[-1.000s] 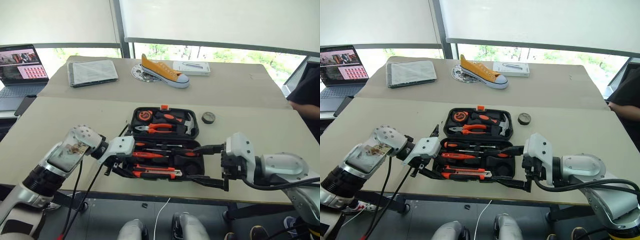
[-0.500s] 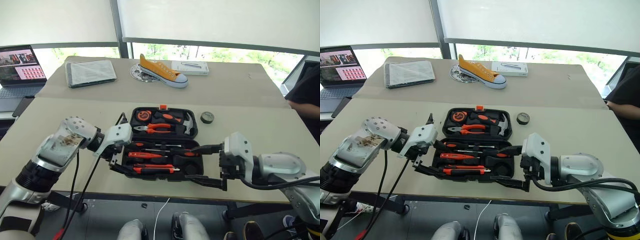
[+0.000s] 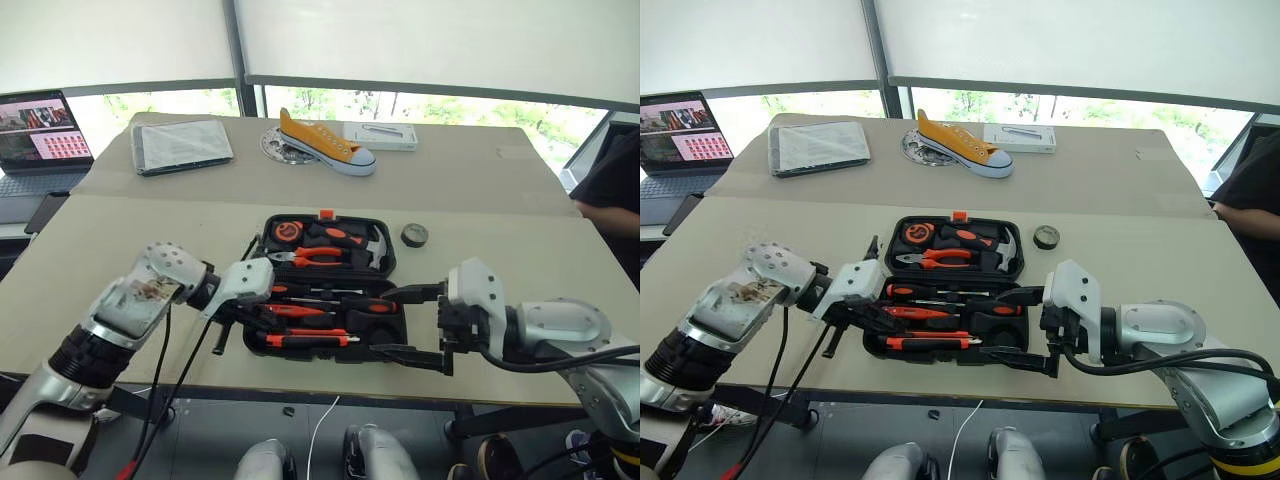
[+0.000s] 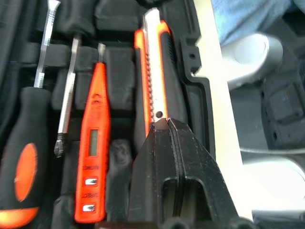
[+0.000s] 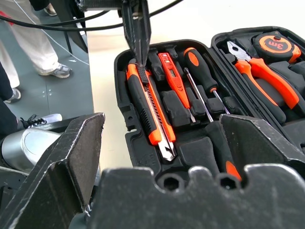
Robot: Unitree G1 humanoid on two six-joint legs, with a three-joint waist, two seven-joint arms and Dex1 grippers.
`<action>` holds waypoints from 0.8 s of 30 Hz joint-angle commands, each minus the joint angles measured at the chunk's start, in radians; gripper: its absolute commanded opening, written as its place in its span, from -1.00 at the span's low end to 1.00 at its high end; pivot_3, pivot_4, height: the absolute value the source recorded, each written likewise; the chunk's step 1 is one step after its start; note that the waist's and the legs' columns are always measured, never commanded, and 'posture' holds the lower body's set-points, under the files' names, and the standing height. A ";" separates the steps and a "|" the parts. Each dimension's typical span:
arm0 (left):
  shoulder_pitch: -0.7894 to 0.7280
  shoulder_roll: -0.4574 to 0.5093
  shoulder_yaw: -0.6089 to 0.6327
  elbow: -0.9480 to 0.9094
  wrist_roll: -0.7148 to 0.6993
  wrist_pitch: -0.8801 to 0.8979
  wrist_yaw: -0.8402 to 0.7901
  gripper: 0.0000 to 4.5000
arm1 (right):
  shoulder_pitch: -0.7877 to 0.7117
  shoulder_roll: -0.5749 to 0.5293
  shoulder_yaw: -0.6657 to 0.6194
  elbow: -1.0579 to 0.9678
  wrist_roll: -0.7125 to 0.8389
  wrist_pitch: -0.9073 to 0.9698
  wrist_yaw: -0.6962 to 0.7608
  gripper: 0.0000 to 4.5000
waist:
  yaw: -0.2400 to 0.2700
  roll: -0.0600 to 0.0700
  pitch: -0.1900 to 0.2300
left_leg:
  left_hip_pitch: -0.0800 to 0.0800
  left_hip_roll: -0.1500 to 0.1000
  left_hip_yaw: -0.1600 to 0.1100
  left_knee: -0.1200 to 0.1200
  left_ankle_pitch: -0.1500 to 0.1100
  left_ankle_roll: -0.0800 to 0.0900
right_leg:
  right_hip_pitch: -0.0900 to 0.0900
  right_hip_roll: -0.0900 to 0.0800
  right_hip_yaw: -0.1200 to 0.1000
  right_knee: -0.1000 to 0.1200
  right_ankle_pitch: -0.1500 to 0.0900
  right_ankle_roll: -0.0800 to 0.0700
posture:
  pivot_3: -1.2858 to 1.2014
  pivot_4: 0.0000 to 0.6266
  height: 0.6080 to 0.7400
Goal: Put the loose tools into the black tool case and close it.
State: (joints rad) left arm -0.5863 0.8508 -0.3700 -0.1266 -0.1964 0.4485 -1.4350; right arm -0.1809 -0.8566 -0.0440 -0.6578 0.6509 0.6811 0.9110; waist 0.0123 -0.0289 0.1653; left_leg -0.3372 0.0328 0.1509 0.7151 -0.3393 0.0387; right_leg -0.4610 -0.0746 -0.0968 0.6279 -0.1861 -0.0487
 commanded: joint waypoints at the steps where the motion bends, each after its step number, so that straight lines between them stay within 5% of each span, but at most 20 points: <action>1: 0.021 -0.005 -0.045 0.012 0.075 -0.078 0.018 -0.98 | 0.001 0.004 -0.019 -0.033 0.025 -0.001 -0.010 1.00 | 0.001 0.000 0.000 | 0.000 0.000 0.000 0.000 0.000 0.000 | 0.000 0.000 0.000 0.000 0.000 0.000 | 0.03 -0.52 0.89; 13: 0.058 0.004 -0.071 -0.014 0.134 -0.132 0.006 -0.98 | -0.002 0.017 -0.015 -0.023 0.024 0.002 -0.023 1.00 | 0.001 0.003 -0.004 | 0.001 0.000 0.000 0.000 -0.001 0.001 | 0.004 -0.001 0.000 0.000 0.000 0.000 | 0.03 -0.52 0.89; 24: -0.042 -0.032 0.020 -0.104 -0.057 0.099 -0.042 -0.98 | 0.010 0.007 -0.026 -0.030 0.045 0.014 -0.025 1.00 | 0.001 0.001 -0.003 | 0.000 0.000 -0.002 0.002 -0.001 0.002 | 0.002 0.000 -0.001 0.000 -0.001 0.001 | 0.03 -0.52 0.89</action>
State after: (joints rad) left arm -0.6214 0.8022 -0.3673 -0.1949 -0.2394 0.5497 -1.4622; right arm -0.1718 -0.8450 -0.0449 -0.6613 0.6739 0.6887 0.8898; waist 0.0133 -0.0282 0.1620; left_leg -0.3369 0.0324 0.1489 0.7167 -0.3402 0.0407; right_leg -0.4587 -0.0752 -0.0977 0.6275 -0.1869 -0.0472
